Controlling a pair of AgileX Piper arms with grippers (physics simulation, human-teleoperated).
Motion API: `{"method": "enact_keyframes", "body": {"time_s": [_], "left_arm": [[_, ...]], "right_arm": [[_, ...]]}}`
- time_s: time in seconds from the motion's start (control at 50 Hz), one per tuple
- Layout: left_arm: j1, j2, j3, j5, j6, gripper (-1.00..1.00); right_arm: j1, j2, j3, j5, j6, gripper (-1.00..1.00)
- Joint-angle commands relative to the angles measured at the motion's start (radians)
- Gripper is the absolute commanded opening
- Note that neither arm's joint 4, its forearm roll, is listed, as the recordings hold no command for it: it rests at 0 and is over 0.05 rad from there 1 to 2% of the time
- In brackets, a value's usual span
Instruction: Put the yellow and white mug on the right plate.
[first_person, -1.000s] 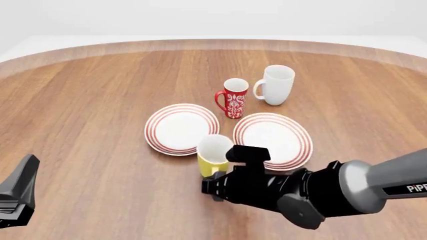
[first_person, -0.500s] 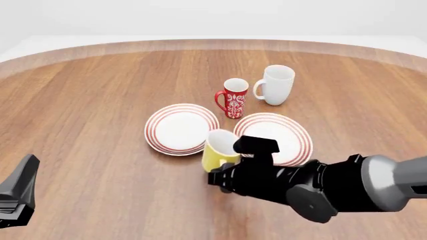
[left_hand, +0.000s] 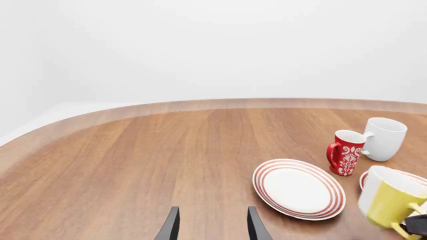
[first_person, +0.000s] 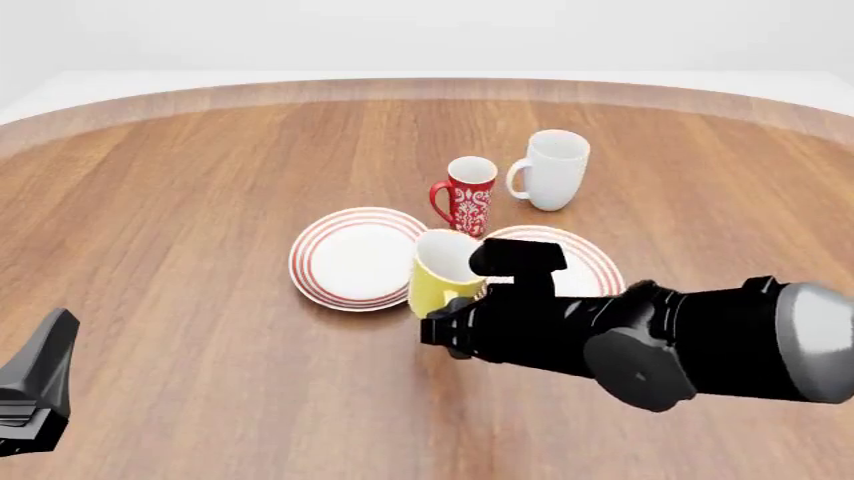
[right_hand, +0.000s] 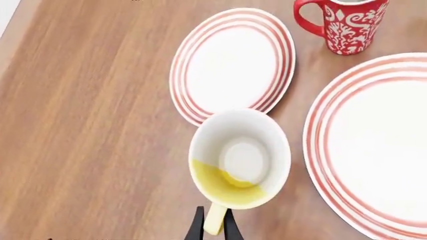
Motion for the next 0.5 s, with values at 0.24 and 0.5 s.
{"method": "enact_keyframes", "body": {"time_s": [0.24, 0.5], "left_arm": [[0.000, 0.000, 0.000, 0.000, 0.000, 1.00], [0.000, 0.000, 0.000, 0.000, 0.000, 1.00]], "right_arm": [[-0.062, -0.059, -0.092, 0.165, -0.133, -1.00], [-0.120, -0.100, -0.088, 0.188, -0.199, -1.00]]}}
